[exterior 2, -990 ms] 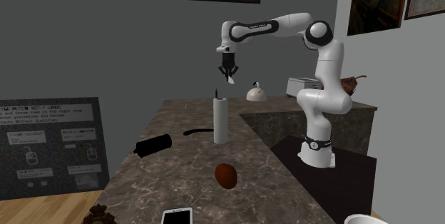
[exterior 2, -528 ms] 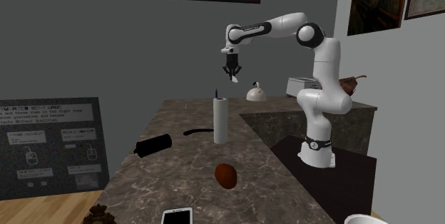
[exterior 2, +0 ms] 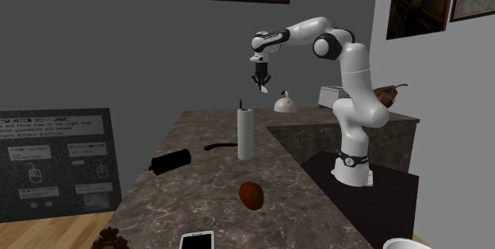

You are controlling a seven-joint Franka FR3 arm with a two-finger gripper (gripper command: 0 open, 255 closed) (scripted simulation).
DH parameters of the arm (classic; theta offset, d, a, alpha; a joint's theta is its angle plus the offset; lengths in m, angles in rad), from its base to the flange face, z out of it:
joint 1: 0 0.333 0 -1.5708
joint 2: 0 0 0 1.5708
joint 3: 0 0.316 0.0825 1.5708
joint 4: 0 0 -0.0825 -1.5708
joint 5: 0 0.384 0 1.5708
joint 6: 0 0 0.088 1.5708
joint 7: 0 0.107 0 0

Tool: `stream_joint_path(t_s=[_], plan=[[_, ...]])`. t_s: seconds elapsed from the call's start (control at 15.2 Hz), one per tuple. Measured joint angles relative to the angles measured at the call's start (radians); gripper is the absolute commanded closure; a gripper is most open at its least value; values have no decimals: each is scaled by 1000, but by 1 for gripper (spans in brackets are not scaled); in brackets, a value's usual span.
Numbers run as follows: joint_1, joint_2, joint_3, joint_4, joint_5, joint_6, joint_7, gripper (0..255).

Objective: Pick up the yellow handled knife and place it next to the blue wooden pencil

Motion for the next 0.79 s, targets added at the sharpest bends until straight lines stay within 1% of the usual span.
stream_joint_path(t_s=[0.07,0.13,0.2,0.33,0.79], plan=[[-4,3,2,-9,3,10,-5,255],[8,-4,-2,-33,-3,30,-2,255],[2,2,2,-42,3,41,-6,255],[10,-1,0,-72,2,70,-7,255],[8,15,13,-154,22,156,-19,255]])
